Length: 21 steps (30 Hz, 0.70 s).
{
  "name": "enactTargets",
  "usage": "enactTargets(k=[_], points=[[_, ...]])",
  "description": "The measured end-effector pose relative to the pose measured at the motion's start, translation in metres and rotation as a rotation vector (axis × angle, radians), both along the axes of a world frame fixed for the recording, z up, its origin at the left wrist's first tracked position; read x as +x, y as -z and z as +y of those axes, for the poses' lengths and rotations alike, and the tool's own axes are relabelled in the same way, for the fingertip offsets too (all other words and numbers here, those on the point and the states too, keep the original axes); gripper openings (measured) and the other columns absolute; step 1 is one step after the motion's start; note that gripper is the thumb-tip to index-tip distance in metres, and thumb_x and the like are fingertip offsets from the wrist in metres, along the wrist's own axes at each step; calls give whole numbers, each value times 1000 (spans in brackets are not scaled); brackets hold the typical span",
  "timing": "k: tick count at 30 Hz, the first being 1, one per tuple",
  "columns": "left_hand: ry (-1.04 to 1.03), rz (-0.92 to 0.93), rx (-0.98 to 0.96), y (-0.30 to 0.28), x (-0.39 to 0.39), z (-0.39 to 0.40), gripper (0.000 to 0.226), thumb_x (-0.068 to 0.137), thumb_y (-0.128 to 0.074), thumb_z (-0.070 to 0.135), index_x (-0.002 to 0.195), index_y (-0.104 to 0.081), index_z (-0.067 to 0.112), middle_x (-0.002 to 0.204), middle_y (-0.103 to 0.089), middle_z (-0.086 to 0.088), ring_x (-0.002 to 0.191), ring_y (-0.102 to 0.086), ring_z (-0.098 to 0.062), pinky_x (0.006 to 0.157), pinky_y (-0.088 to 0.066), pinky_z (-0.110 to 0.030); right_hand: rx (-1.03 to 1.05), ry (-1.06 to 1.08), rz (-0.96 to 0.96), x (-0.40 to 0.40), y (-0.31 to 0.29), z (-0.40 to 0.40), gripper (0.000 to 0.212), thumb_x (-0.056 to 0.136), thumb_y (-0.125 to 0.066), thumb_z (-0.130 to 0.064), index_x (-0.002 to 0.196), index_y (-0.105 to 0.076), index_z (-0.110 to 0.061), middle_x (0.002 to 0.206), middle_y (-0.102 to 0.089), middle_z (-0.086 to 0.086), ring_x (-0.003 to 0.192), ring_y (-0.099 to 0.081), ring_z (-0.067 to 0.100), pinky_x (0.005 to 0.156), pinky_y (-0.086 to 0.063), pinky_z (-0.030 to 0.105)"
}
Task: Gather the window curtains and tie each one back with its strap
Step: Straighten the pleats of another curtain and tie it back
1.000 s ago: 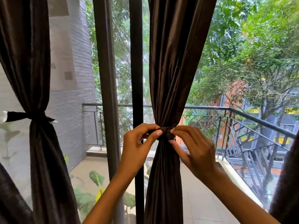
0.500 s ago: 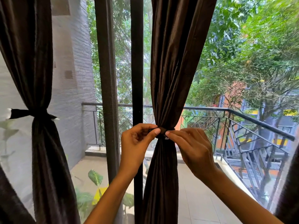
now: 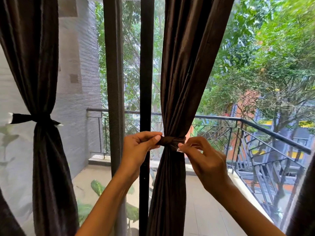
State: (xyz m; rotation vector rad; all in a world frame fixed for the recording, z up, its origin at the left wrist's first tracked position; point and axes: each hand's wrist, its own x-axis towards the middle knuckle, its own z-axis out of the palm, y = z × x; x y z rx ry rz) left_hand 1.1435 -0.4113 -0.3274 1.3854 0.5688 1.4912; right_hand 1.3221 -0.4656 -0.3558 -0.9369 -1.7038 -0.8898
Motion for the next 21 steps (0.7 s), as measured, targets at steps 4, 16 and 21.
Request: enactTargets(k=[4, 16, 21], points=[[-220, 101, 198, -2, 0, 5, 16, 81, -67, -2, 83, -73, 12, 75, -74, 0, 73, -71, -14, 67, -56, -21, -65, 32, -23, -7, -7, -6, 18, 92, -56, -17, 85, -70, -8, 86, -67, 1, 65, -62, 15, 47, -48, 31], [-461, 123, 291, -3, 2, 31, 20, 80, -71, 0, 86, -73, 19, 77, -73, 0, 71, -71, -10, 70, -57, -23, -389, -119, 130, -2, 1, -22, 14, 89, -53, -33, 82, -61, -24, 81, -58, -20, 73, -59, -5, 61, -50, 19], [-141, 19, 198, 2, 16, 36, 12, 84, -62, -6, 85, -70, 3, 73, -74, -8, 69, -71, -19, 62, -57, -24, -540, -274, 549, 20, 2, -16, 8, 88, -67, -25, 83, -64, -31, 86, -68, -17, 83, -65, 1, 70, -52, 17]])
